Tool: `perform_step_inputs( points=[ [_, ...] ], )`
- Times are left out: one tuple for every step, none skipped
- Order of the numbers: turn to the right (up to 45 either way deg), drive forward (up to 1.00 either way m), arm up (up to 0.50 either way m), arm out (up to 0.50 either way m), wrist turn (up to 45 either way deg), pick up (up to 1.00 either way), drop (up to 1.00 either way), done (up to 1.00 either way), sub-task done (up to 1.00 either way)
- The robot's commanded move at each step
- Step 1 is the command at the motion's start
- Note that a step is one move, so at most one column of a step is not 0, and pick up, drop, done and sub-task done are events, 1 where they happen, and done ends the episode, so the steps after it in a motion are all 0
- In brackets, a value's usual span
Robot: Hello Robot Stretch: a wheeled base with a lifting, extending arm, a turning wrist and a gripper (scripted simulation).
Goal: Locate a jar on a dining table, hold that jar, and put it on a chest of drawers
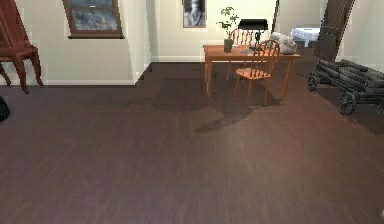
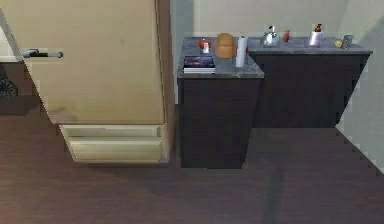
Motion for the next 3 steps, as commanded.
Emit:
perform_step_inputs(
  points=[
    [12.0, 0.0, 0.0, 0.0, 0.0, 0.0, 0.0, 0.0, 0.0],
    [0.0, 0.1, 0.0, 0.0, 0.0, 0.0, 0.0, 0.0, 0.0],
    [45.0, 0.0, 0.0, 0.0, 0.0, 0.0, 0.0, 0.0, 0.0]
  ],
)
